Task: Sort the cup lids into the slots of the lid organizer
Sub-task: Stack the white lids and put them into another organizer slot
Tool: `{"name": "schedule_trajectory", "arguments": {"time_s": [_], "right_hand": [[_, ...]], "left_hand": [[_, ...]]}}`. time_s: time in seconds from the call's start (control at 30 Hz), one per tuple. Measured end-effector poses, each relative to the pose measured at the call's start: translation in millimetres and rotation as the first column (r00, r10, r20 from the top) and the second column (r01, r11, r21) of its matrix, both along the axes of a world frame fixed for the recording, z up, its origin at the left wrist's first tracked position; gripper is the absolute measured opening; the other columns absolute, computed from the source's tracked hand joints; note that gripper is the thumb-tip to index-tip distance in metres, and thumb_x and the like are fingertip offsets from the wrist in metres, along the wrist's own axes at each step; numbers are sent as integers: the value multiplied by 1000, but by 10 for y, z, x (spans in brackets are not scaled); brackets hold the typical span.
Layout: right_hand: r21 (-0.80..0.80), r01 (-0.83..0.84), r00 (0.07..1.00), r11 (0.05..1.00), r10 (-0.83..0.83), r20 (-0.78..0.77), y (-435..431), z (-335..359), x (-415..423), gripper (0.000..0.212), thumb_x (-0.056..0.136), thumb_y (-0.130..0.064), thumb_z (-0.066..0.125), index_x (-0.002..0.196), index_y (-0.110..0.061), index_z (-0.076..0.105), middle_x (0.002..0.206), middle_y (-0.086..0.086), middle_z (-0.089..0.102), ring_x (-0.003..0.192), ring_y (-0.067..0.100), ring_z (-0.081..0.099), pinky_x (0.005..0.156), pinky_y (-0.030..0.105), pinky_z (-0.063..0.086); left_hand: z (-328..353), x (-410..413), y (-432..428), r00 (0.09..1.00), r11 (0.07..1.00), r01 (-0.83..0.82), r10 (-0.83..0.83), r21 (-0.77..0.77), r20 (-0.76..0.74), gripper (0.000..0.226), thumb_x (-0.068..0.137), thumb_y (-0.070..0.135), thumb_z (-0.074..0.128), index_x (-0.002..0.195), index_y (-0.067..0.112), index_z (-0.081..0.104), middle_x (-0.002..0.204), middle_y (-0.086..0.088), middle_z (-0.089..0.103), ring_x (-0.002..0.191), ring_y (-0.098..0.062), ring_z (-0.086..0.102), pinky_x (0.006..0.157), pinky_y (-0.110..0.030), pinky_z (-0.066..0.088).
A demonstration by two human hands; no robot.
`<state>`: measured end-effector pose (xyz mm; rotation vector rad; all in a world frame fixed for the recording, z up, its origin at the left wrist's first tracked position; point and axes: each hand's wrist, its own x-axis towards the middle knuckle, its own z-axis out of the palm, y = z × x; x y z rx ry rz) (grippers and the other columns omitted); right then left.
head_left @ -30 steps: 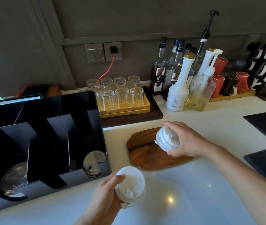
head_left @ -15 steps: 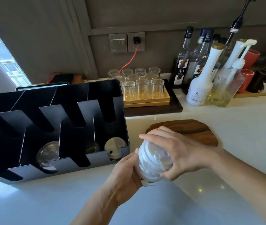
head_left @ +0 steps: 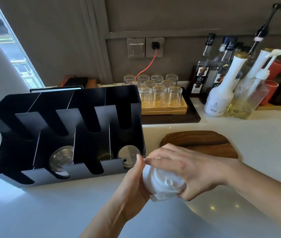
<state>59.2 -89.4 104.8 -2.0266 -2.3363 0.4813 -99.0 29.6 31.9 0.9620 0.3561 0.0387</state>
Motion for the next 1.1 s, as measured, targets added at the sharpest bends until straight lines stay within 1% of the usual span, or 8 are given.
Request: {"name": "schedule_trajectory", "arguments": {"time_s": [0.2, 0.33, 0.4, 0.5, 0.63, 0.83, 1.0, 1.1], "right_hand": [[11, 3, 1000, 1000, -3, 3, 21, -52, -90, 120, 69, -29, 80, 156, -38, -3, 157, -14, 13, 142, 9, 16, 115, 35, 30], [-60, 151, 971, 987, -159, -177, -35, 59, -67, 131, 64, -47, 89, 151, -52, -10, 158, -29, -7, 145, -7, -9, 117, 20, 7], [-59, 312, 866, 948, -310, -393, -72, 75, -53, 120, 65, -61, 81, 150, -55, -4, 157, -35, -3, 144, -14, -1, 118, 19, 12], [-115, 599, 463, 792, -460, -758, -107, -17, -118, 108, 59, -85, 65, 151, -48, 22, 155, -22, 35, 133, -8, 42, 108, 28, 43], [-246, 674, 129, 696, -439, -889, -112, -150, -328, 79, 64, -63, 77, 134, -37, 52, 124, -11, 68, 112, 8, 65, 90, 30, 54], [-221, 765, 22, 605, -367, -930, 163, -95, -525, 42, 68, -38, 73, 109, -33, 68, 105, 0, 73, 102, 26, 68, 88, 46, 56], [-220, 788, -43, 575, -306, -951, 436, -26, -663, 43, 63, -33, 81, 105, -29, 70, 102, 3, 74, 101, 26, 69, 88, 49, 59], [-207, 818, -44, 537, -301, -953, 599, 25, -706, 42, 62, -27, 82, 102, -24, 71, 98, 3, 75, 97, 26, 70, 82, 41, 60]], "left_hand": [[14, -11, 30, 998, 991, -55, 52, 125, 25, 55, 82, 19, 82, 129, 2, 59, 128, -39, 59, 104, -39, 67, 76, -42, 55], [-14, -47, 61, 994, 987, -109, 108, 120, 16, 48, 78, 11, 73, 125, 9, 67, 121, -31, 67, 97, -37, 68, 75, -43, 52], [16, -65, 70, 992, 984, -129, 129, 126, 12, 48, 77, 13, 67, 125, 13, 69, 114, -22, 72, 88, -35, 68, 61, -37, 52], [94, -92, 51, 985, 976, -170, 167, 134, 36, 48, 75, 14, 63, 123, 14, 71, 103, -16, 72, 78, -28, 66, 49, -31, 48], [237, -90, 11, 965, 950, -258, 244, 178, 95, 47, 74, 17, 58, 119, 15, 72, 101, -15, 72, 82, -28, 66, 53, -28, 48], [318, -49, 5, 913, 877, -409, 397, 252, 100, 49, 76, 24, 53, 122, 23, 70, 120, -23, 68, 109, -49, 64, 63, -41, 51], [380, -96, 103, 855, 802, -516, 505, 302, 120, 57, 69, 41, 62, 125, 30, 66, 120, -4, 72, 114, -26, 67, 94, -55, 55], [404, -146, 229, 854, 799, -518, 503, 306, 130, 52, 71, 43, 62, 122, 31, 68, 121, -5, 72, 115, -30, 67, 83, -50, 56]]}}
